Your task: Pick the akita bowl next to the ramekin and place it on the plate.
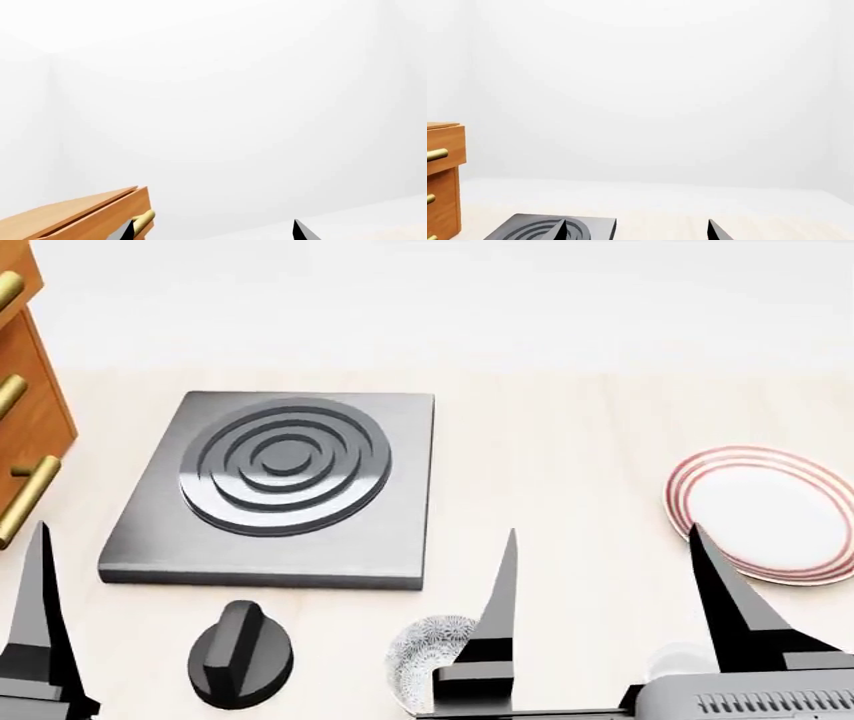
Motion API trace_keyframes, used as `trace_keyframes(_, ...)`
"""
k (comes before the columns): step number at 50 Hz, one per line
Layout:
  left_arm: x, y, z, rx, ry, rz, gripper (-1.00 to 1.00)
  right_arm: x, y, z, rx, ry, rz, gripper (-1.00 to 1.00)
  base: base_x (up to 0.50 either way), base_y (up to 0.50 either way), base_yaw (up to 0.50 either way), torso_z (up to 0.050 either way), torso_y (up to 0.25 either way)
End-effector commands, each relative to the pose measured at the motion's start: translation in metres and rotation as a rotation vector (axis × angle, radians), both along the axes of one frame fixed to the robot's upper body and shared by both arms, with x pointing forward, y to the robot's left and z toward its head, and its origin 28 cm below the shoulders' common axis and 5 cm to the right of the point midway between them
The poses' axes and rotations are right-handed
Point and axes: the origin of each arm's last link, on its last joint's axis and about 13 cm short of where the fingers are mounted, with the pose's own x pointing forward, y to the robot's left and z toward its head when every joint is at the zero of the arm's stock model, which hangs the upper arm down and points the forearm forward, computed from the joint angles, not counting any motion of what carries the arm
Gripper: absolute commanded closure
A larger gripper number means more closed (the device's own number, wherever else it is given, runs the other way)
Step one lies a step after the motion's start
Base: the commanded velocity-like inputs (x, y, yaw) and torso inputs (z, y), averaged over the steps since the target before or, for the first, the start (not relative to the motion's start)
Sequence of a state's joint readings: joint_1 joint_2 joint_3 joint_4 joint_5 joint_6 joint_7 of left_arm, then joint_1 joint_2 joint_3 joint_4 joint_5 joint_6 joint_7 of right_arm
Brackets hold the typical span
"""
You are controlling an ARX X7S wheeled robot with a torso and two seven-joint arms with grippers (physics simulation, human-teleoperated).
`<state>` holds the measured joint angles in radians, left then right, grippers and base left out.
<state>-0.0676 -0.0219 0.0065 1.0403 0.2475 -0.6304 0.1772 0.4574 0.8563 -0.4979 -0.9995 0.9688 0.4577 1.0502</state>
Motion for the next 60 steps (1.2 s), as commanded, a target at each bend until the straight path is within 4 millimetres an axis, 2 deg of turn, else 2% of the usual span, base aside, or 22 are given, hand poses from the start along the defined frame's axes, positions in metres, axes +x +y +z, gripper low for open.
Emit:
trace_keyframes(1,-0.0007,0.0017,-0.0006,-0.013,0.023,-0.011,-1.00,0.0020,0.0006,0.0032,0.015,-0.035,0.006,-1.00,0.09,0.00,0.00,0.000,0.000)
trace_keyframes(60,0.0000,0.0011,-0.0005,-0.014,0.028,-0.013,-1.00,0.0028,0.0011,0.0037,0.015,-0.038,0.010,-1.00,0.09,0.00,0.00,0.000,0.000)
